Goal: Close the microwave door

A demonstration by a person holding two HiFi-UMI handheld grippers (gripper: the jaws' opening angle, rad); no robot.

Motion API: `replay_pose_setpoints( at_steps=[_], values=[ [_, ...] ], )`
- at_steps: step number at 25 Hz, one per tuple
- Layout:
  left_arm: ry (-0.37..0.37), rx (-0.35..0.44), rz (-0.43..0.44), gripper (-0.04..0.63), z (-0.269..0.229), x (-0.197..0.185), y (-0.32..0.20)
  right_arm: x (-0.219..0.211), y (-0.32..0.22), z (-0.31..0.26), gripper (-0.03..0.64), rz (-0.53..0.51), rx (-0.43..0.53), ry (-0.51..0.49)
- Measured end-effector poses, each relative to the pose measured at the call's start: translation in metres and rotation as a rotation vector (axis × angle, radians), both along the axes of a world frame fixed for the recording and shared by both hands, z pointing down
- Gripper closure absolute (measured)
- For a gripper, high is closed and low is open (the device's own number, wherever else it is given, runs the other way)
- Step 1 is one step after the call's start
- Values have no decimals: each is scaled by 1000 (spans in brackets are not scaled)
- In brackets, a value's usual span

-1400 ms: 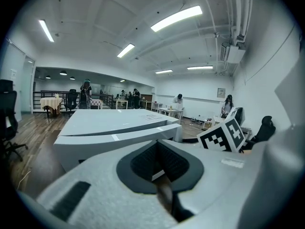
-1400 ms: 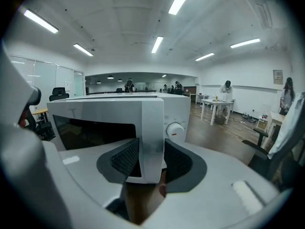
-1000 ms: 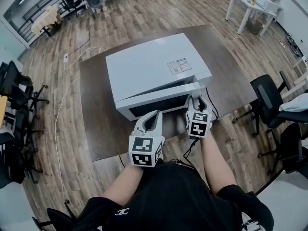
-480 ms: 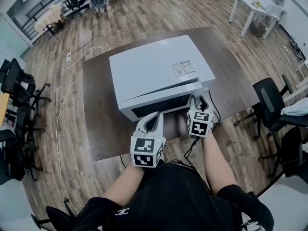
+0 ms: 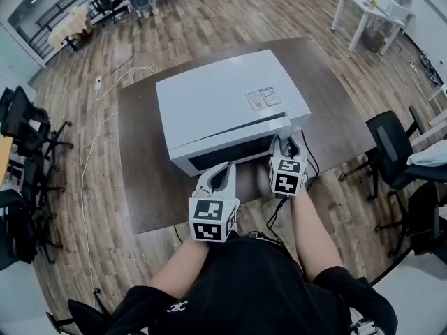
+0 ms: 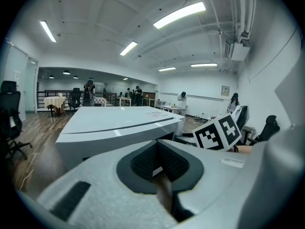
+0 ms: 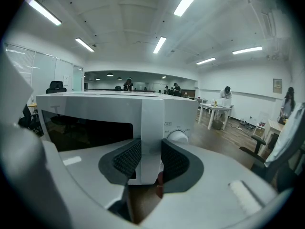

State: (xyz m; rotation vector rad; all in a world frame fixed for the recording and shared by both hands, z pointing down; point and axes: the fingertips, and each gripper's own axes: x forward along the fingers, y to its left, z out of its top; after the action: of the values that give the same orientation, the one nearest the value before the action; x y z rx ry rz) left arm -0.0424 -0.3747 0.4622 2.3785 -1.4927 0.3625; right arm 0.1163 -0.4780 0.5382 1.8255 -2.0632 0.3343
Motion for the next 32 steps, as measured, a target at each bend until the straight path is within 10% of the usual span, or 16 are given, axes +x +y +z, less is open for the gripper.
replay_pose_setpoints(
  at_steps=[32],
  values=[
    [11,22,-34,586,-5,7,7,-4,-16,3,469,-23,-60,-26]
  ],
)
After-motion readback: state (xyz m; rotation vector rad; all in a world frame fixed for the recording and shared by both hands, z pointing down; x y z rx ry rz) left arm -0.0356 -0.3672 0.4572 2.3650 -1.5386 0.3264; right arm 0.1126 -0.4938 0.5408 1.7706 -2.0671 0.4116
